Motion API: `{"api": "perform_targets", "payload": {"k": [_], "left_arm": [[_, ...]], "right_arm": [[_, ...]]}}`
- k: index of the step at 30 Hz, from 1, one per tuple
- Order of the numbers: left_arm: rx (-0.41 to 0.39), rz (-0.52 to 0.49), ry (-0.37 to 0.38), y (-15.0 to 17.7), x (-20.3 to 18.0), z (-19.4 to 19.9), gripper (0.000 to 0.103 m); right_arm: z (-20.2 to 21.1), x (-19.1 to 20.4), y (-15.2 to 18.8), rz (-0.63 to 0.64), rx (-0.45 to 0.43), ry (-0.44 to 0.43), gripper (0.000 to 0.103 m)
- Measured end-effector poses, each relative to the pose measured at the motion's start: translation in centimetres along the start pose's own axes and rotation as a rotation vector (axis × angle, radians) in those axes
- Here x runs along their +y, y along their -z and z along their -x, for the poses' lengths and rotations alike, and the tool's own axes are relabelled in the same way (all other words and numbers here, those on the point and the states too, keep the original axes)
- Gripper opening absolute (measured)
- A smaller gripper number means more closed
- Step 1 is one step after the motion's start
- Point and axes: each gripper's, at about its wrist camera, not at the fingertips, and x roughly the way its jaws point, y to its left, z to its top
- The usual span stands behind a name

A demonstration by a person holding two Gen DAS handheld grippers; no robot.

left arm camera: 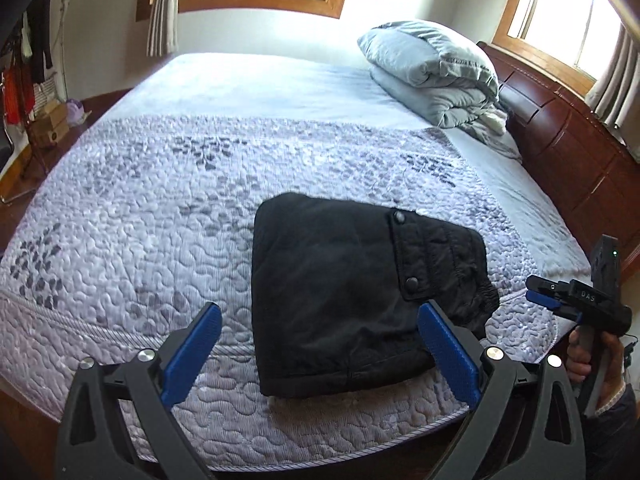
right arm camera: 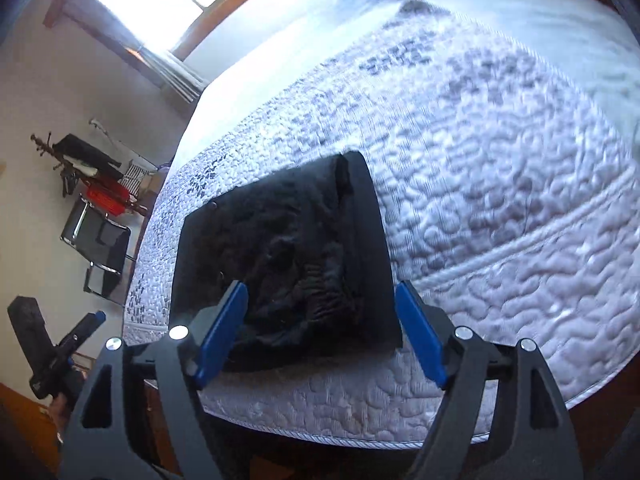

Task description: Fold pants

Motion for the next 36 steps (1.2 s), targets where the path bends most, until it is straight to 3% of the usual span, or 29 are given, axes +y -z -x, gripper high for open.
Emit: {"api": "perform_targets", "payload": {"k": [8,13,17,21,26,32,34,36], "left_arm": [[-0.041,-0.031,0.0,-1.4,-0.6,1.4,0.099],[-0.036,-0.049,0.004,-2.0,-0.2,0.4,0.099],[0.084,-0.007,0.022,-2.2,2.7,-3.9,0.099],[0.216,0.068,-0.022,-1.3,6.9,-8.9,0.099],[0.309,0.189,0.083,0.1,10.2,-12.2,0.099],[0.393,0.24,0.201,1.4,10.8,-14.2,0.099],[0.414,0.269,0.27,1.6,11.0,-14.6,0.099],[0.448,0.32,0.395,2.1,11.3,-15.4,0.099]], "right_arm": [[-2.2,3.2,-2.3,0.15,-0.006,0.082,0.08],[-5.6,3.3,-3.8,0.122,0.019,0.088,0.08],[-6.0,2.4,-4.3,0.085,0.023,0.077,0.084],[-5.8,0.8,-4.4,0.079,0.044,0.071,0.087],[-6.2,-0.8,-3.7,0.1,0.083,0.093,0.087],[-7.0,-2.3,-2.8,0.067,0.109,0.066,0.087],[-7.1,-2.7,-2.6,0.047,0.115,0.043,0.087],[-7.2,-3.0,-2.4,0.029,0.119,0.018,0.087]]}}
